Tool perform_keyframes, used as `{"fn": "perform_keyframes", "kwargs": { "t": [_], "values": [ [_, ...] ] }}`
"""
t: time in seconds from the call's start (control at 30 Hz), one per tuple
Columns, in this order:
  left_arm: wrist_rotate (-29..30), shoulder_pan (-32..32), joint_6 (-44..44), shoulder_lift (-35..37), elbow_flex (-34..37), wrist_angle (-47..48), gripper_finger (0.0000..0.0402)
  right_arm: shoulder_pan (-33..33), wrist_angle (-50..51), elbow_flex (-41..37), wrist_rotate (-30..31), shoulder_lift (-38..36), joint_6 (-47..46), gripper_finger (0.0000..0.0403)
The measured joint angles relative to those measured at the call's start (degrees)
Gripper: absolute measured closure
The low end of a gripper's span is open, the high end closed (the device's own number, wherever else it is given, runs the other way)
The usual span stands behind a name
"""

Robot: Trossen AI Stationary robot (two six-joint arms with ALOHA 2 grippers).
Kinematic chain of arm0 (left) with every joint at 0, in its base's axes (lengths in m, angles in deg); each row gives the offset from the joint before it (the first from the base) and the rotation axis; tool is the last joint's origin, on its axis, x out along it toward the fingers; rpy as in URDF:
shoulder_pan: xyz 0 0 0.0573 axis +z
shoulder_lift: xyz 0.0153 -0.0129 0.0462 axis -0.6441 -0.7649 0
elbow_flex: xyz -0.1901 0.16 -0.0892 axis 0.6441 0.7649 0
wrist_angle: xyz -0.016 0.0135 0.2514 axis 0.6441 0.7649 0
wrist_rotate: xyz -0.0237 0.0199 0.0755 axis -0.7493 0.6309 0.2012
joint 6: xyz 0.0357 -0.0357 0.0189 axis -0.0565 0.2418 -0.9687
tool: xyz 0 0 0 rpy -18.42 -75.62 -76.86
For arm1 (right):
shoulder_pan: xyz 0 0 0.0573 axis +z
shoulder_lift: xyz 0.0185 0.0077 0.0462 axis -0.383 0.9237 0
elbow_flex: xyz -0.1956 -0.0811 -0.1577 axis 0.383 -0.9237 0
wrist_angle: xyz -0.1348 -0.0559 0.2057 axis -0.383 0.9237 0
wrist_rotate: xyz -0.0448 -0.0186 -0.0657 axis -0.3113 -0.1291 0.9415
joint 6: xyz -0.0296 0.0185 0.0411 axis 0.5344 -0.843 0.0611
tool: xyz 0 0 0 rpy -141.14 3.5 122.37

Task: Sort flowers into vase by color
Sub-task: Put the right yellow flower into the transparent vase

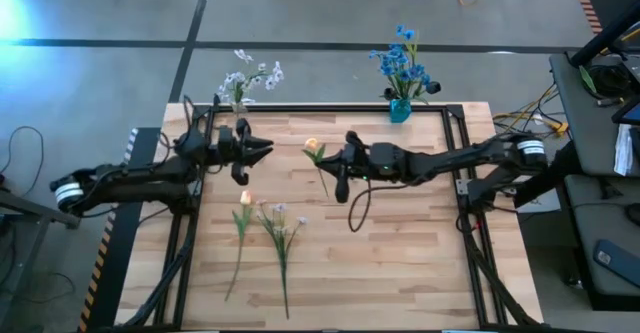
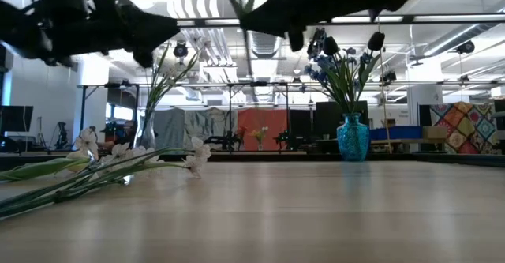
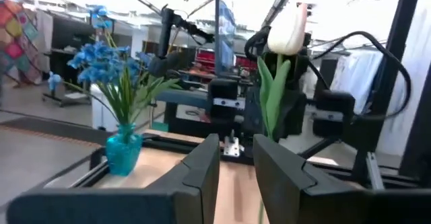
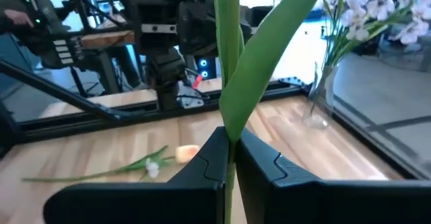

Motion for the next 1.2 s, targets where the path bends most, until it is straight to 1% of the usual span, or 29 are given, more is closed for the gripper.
{"fn": "perform_keyframes", "kwargs": {
  "t": [0.1, 0.17, 0.27, 0.43, 0.57, 0.77, 0.9, 1.1, 1.2],
  "values": [
    [-2.0, -0.1, -0.2, -4.5, -3.6, -0.5, 0.0321, -0.7, 0.1, 3.4, -1.8, 2.9, 2.4, 0.039],
    [-4.7, -0.5, -0.2, -7.4, -5.4, -2.4, 0.0313, -0.8, 0.0, 5.5, -3.2, 4.5, 3.6, 0.039],
    [-6.5, -1.3, 0.0, -11.3, -7.9, -5.0, 0.0293, -1.1, 0.5, 8.8, -4.4, 6.8, 5.6, 0.039],
    [-8.1, -2.8, -0.3, -17.2, -12.0, -5.2, 0.0252, -1.1, 3.1, 13.3, -4.4, 9.6, 8.4, 0.039],
    [-10.1, -3.8, -1.3, -20.4, -14.0, -6.2, 0.0229, -1.1, 3.7, 14.9, -4.5, 10.2, 9.2, 0.039],
    [-12.8, -4.0, -1.7, -21.8, -15.1, -6.6, 0.0221, -1.0, 3.6, 14.4, -4.8, 9.5, 9.9, 0.039],
    [-13.4, -4.0, -2.3, -20.7, -14.7, -6.6, 0.0223, -1.0, 4.0, 14.0, -4.8, 8.3, 10.2, 0.039],
    [-16.1, -4.1, -3.1, -20.2, -14.5, -6.1, 0.0224, -1.2, 3.9, 13.9, -3.9, 7.1, 11.3, 0.039],
    [-16.1, -4.1, -3.0, -20.2, -14.5, -6.0, 0.0224, -1.1, 4.2, 13.9, -4.0, 7.1, 11.2, 0.039]
  ]
}}
